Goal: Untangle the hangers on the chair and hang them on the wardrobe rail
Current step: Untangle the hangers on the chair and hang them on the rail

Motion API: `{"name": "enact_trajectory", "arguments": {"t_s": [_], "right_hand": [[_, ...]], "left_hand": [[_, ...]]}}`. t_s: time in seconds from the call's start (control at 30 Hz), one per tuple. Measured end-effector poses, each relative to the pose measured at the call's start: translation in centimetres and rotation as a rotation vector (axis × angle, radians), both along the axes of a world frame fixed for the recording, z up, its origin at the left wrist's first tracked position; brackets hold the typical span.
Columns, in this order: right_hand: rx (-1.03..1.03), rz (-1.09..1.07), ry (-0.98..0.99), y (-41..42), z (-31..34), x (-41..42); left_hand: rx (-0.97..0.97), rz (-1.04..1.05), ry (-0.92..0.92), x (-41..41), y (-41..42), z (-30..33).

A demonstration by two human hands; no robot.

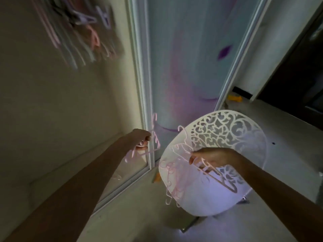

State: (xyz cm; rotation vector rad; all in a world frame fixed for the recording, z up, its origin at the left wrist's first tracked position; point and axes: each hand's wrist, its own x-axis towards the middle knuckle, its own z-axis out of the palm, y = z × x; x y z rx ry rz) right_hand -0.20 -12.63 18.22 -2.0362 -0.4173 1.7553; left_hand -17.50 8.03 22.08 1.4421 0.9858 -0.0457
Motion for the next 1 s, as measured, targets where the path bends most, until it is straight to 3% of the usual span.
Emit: {"name": "enact_trajectory", "arguments": {"t_s": [0.23, 0.37, 0.6, 0.8, 1.0], "right_hand": [[0.243, 0.238, -0.183, 10.4, 7.0, -9.0], [0.311, 0.401, -0.302, 17.5, 10.4, -15.3], [0.442, 0.354, -0.522, 25.0, 17.1, -21.5], [0.691, 0.121, -0.532, 31.3, 22.3, -24.0], [0.885, 0.094, -0.744, 37.3, 25.6, -23.7]], "left_hand": [[0.076, 0.185, -0.056, -10.3, 6.9, 4.5], [-0.059, 0.24, -0.157, -18.8, 11.6, 7.4], [-0.269, 0.342, -0.396, -25.2, 17.6, 14.0], [-0.093, 0.41, -0.443, -26.6, 22.9, 18.5], [0.131, 0.477, -0.394, -25.7, 25.8, 21.1]]}}
